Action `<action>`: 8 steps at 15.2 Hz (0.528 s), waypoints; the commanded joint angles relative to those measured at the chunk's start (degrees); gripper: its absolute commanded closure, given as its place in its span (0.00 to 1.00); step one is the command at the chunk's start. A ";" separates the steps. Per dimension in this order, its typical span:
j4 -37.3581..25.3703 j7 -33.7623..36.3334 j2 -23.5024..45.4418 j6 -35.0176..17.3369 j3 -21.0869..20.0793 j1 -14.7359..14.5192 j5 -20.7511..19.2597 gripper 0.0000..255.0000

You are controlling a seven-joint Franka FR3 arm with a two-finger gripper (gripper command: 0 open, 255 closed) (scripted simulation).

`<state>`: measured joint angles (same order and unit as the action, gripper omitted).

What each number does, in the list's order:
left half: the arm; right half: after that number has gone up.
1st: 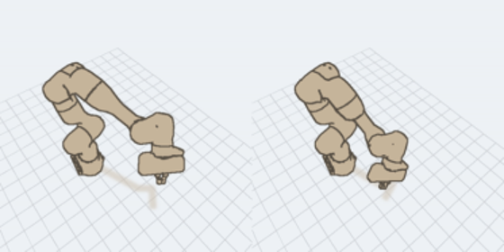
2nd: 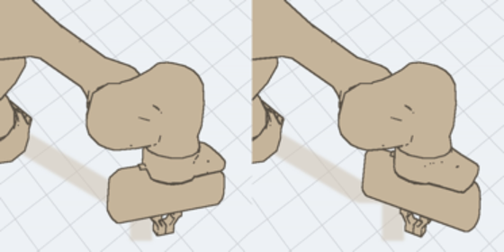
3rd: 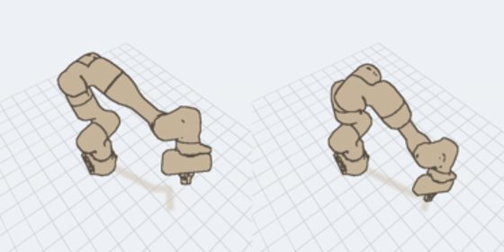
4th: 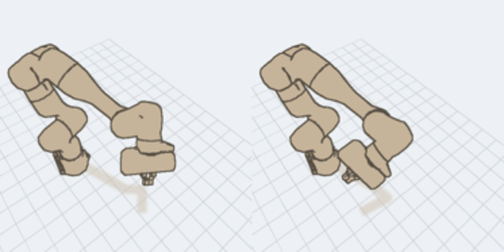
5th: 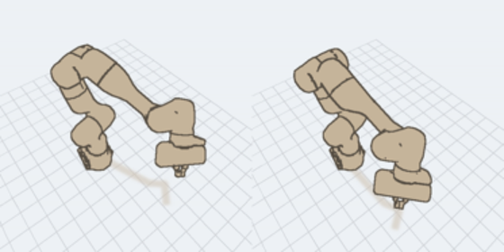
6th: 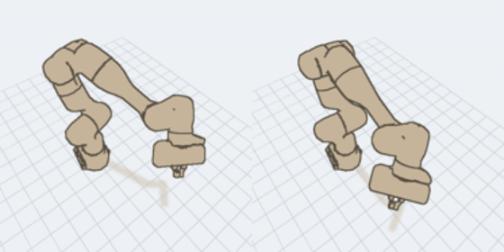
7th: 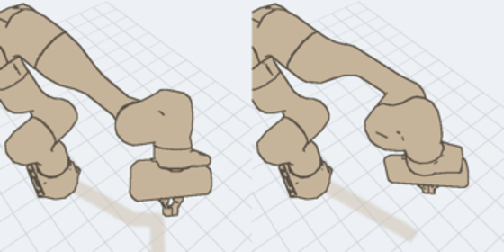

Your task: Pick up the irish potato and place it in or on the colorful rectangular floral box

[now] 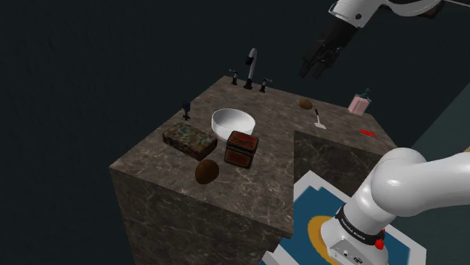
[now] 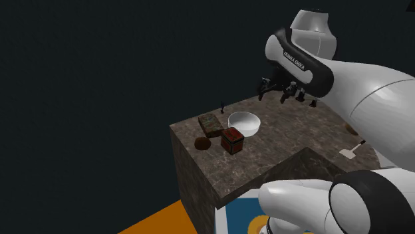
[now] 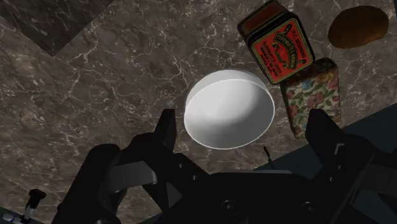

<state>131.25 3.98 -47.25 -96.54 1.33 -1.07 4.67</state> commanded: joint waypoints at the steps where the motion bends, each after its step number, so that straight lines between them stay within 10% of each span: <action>1: 0.00 0.00 0.00 0.00 0.00 0.00 0.00 0.00; 8: -0.14 18.04 9.72 -0.54 -8.67 1.66 5.71 0.00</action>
<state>131.01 19.20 -38.98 -96.86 -6.20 0.35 9.52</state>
